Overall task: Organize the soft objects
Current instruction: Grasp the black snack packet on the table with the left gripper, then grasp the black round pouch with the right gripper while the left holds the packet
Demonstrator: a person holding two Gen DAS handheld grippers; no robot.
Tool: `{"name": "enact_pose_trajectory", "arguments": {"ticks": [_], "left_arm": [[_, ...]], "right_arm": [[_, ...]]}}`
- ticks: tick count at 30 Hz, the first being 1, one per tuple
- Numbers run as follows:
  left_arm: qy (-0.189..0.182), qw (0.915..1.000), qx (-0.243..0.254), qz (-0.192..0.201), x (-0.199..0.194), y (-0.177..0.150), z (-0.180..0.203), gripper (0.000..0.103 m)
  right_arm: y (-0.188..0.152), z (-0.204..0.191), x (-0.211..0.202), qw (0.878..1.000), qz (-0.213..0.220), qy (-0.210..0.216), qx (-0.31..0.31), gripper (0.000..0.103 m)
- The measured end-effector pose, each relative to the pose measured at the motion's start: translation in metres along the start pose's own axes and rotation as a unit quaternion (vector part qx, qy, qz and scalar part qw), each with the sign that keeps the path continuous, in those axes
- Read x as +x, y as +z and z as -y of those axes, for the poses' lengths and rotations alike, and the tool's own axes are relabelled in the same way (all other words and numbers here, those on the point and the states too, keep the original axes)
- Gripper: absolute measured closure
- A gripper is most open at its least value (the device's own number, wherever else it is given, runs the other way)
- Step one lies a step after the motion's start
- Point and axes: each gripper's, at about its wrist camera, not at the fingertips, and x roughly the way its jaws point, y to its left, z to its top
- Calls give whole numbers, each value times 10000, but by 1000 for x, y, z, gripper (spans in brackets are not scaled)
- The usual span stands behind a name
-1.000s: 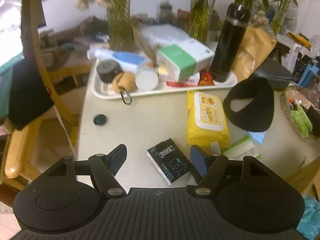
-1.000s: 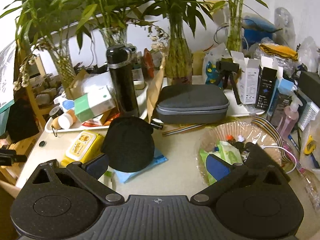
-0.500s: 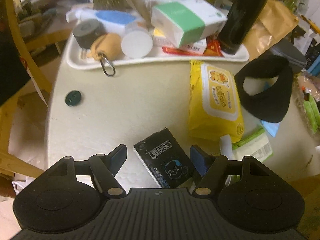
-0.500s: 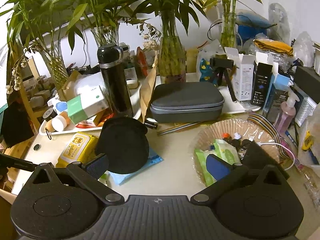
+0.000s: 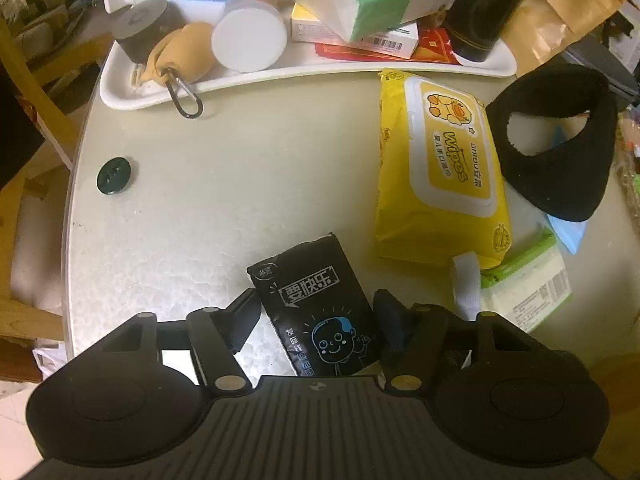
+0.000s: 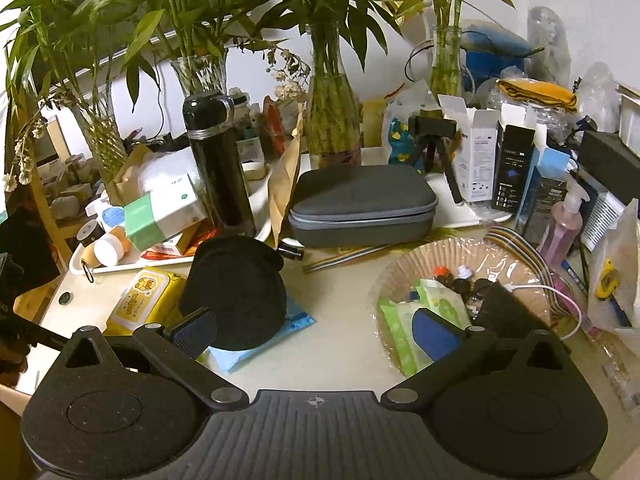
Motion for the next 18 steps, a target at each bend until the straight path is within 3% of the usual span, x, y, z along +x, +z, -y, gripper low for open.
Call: {"name": "enact_pose_trajectory", "arguments": {"ticks": [4, 8, 13, 18], "left_arm": [[76, 9999, -26, 73, -3, 0, 2, 48], [321, 9987, -39, 396, -23, -2, -1, 48], [322, 9960, -93, 830, -51, -4, -8, 48], [236, 9923, -4, 1213, -78, -11, -11, 48]], "right_arm": [[0, 0, 0, 10000, -7, -26, 1, 0], [0, 0, 1, 10000, -6, -34, -1, 0], [2, 1, 8, 9999, -130, 32, 15, 0], [5, -7, 15, 9990, -99, 236, -361, 0]]}}
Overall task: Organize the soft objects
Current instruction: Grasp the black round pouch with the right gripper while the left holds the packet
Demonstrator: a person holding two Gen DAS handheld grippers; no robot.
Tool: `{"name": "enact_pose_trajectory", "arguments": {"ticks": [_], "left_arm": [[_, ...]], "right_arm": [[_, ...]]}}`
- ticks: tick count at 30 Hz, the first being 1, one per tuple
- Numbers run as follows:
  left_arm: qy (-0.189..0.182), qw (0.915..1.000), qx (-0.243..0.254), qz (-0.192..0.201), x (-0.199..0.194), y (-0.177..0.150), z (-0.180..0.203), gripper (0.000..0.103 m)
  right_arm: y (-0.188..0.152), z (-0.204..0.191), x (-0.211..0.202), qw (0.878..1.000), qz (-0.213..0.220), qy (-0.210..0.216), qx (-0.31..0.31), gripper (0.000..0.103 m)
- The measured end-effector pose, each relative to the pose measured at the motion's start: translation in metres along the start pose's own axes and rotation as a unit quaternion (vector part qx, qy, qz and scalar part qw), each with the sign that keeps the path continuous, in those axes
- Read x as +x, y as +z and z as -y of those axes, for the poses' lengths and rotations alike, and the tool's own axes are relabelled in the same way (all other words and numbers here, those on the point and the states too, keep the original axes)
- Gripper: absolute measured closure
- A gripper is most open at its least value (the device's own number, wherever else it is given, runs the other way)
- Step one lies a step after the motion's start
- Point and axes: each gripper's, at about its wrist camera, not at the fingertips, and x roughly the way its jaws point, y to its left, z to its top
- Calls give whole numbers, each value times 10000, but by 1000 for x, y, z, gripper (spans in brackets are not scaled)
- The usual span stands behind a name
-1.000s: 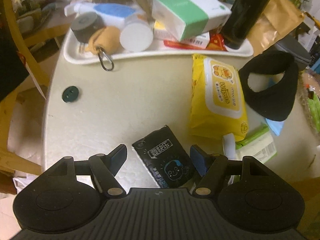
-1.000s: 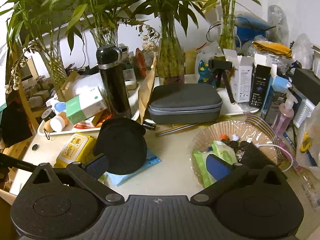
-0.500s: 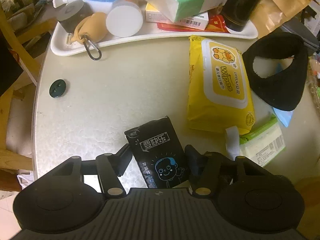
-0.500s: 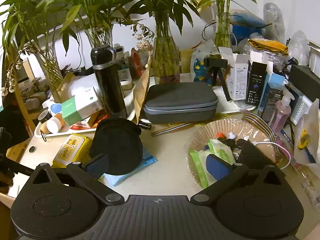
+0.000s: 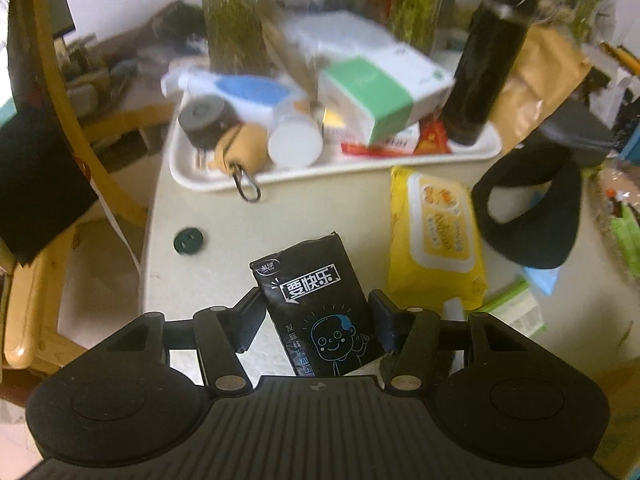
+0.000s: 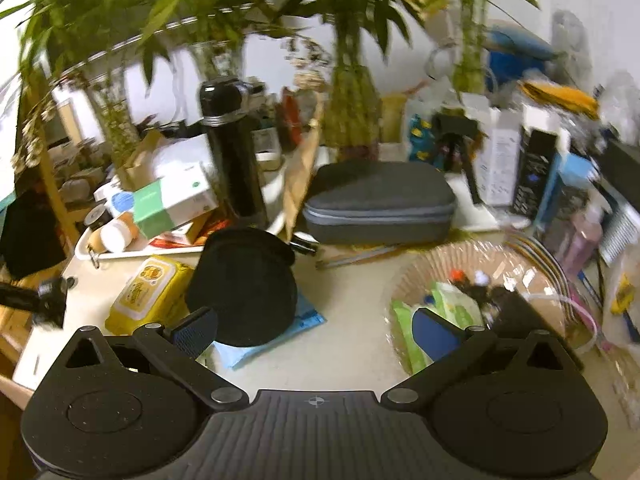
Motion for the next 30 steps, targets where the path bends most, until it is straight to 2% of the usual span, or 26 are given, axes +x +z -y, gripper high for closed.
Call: {"name": "enact_pose_trajectory", "arguments": {"ticks": [4, 9, 16, 24, 27, 30], "left_arm": [[-78, 9996, 63, 277, -17, -1, -1, 48], [-357, 9984, -23, 432, -27, -1, -5, 48], [-544, 9969, -131, 549, -34, -1, -10, 48], [-626, 9958, -192, 639, -39, 3, -9, 48], [-710, 9952, -161, 651, -40, 5, -7, 48], [-754, 9950, -75, 656, -38, 6, -2, 48]], "right_arm": [[6, -12, 14, 9986, 7, 218, -475, 0], [13, -26, 45, 9924, -8, 527, -1111, 0], [13, -42, 90, 9784, -76, 760, -1919, 0], [22, -53, 139, 9642, 67, 895, -2493, 1], [26, -58, 151, 9543, 222, 1066, -2784, 1], [31, -58, 162, 9494, 212, 1326, -2838, 9]]}}
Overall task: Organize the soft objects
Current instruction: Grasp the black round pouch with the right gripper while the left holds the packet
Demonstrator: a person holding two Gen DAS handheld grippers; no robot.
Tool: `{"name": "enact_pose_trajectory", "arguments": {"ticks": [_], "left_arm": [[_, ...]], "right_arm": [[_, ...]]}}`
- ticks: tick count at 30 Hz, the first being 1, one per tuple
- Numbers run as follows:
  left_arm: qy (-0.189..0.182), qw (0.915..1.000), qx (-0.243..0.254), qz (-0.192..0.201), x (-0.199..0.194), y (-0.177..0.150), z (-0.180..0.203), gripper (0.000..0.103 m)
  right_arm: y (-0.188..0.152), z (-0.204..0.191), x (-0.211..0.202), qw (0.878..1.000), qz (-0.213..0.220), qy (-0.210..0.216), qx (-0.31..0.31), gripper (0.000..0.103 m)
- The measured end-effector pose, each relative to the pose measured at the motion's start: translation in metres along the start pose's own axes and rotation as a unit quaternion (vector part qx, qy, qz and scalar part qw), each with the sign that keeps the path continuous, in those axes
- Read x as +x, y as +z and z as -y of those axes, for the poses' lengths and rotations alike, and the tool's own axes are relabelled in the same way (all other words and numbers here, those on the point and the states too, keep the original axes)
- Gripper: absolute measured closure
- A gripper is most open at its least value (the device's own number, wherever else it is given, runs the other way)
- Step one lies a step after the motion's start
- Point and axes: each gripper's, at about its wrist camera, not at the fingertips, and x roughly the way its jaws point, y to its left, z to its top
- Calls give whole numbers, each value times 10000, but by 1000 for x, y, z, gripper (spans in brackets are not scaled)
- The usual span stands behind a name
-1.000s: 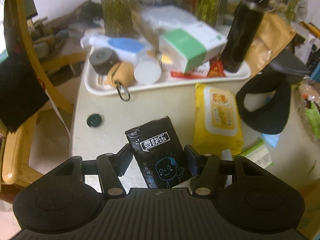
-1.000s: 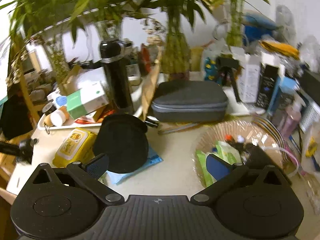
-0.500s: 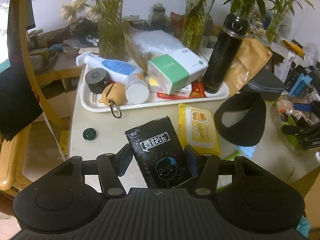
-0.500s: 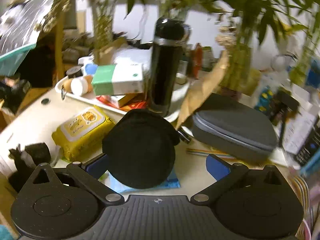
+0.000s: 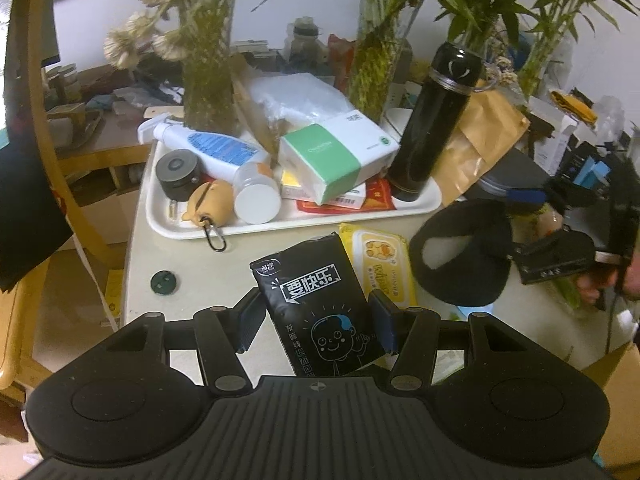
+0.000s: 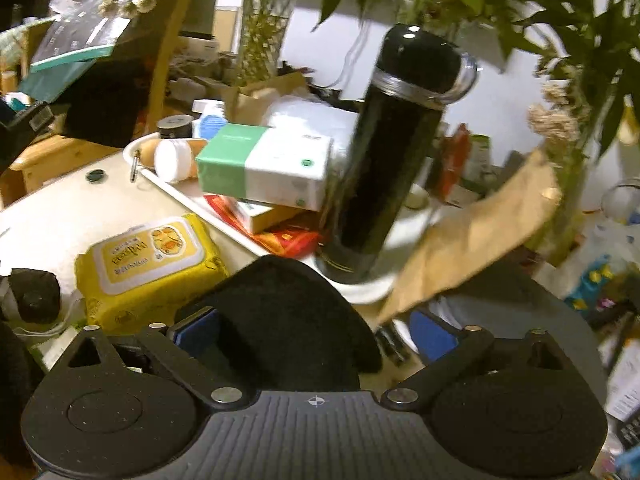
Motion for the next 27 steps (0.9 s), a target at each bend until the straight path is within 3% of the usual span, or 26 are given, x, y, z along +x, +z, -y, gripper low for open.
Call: {"name": "enact_pose_trajectory", "arguments": {"ticks": [6, 7, 8, 11, 14, 27], "left_arm": [[-38, 10000, 37, -20, 4, 1, 3, 48], [-39, 10000, 35, -13, 3, 1, 3, 48], [-44, 10000, 33, -7, 3, 1, 4, 48], [-40, 10000, 45, 6, 2, 2, 5, 48], [-25, 10000, 70, 21, 2, 2, 7, 48], [-1, 9998, 167, 99, -4, 0, 15, 48]], "right_arm": [[0, 9, 10, 9985, -47, 505, 200, 37], [-1, 9, 8, 9983, -45, 545, 224, 45], [-1, 10, 6, 9982, -55, 547, 255, 59], [0, 15, 1, 9980, -111, 504, 375, 79], [2, 15, -8, 9979, -149, 480, 421, 85], [12, 7, -65, 9989, -30, 40, 464, 87]]}}
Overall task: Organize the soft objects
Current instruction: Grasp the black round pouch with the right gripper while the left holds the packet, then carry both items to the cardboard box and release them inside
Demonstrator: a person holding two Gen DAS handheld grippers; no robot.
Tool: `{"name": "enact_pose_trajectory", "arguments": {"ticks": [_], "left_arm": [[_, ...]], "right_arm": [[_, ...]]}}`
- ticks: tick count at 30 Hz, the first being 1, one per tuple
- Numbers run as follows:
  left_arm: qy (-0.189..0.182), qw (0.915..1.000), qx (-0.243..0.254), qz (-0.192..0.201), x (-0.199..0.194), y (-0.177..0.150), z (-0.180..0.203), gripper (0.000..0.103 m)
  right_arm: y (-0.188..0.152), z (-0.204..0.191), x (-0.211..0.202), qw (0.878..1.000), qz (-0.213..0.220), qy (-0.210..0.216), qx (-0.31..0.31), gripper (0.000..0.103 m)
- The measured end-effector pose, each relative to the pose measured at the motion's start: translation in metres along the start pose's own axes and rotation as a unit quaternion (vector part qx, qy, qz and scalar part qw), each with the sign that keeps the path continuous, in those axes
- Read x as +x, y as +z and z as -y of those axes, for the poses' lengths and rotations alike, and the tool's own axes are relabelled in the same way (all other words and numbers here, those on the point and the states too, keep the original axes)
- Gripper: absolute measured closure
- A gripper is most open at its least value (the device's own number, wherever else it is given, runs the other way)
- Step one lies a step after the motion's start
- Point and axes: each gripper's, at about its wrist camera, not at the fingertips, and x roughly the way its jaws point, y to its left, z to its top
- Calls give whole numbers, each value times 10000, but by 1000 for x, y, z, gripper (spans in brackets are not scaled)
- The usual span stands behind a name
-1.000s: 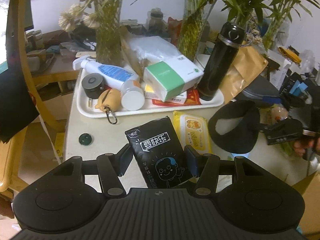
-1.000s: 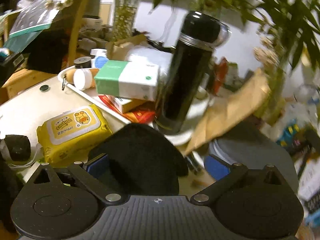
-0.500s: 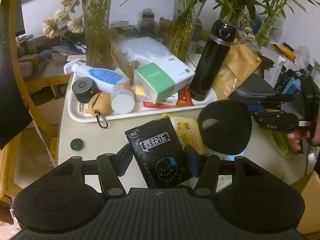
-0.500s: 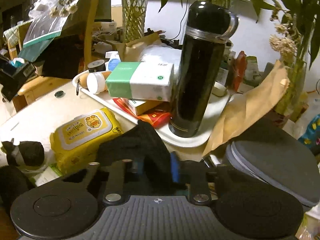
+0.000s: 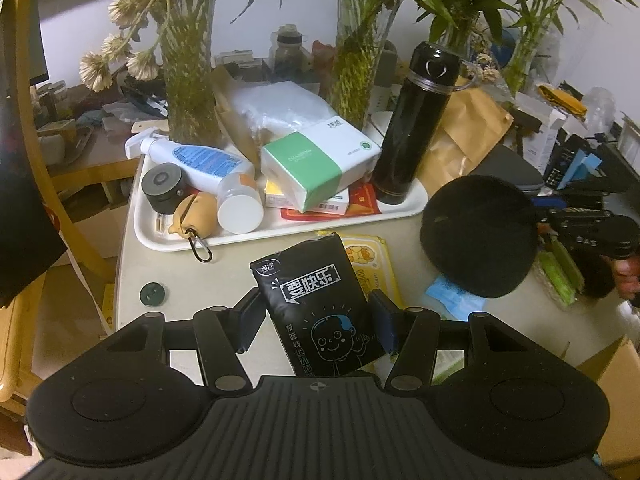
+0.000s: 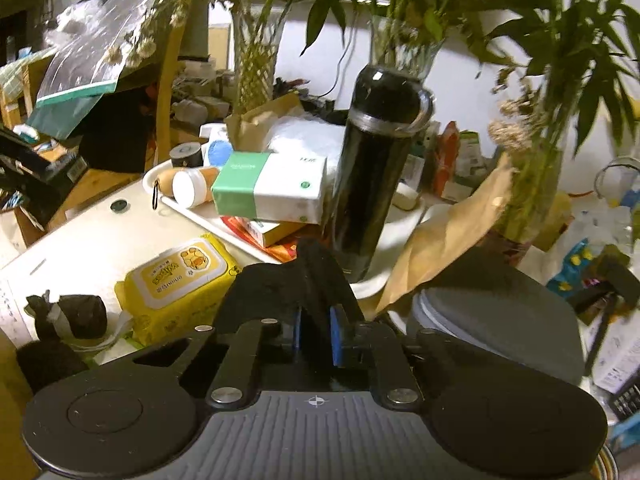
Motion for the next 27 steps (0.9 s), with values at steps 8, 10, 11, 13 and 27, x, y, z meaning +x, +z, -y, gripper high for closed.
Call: {"name": "enact_pose_trajectory", "arguments": {"ticks": [8, 10, 11, 13, 27], "left_arm": [[44, 9997, 109, 218, -30, 4, 12, 48], [26, 9995, 137, 272, -39, 2, 18, 48], [22, 9994, 156, 294, -44, 1, 20, 48], [30, 9991, 214, 357, -56, -2, 26, 48], [-259, 9965, 499, 614, -128, -22, 69, 48]], "right_arm": [[8, -13, -55, 9977, 451, -150, 477, 87], [11, -20, -74, 9962, 604, -143, 603, 87], [13, -23, -82, 9961, 646, -162, 584, 87], [16, -36, -103, 9960, 747, -212, 451, 87], [11, -93, -227, 9929, 1106, -278, 331, 87]]}}
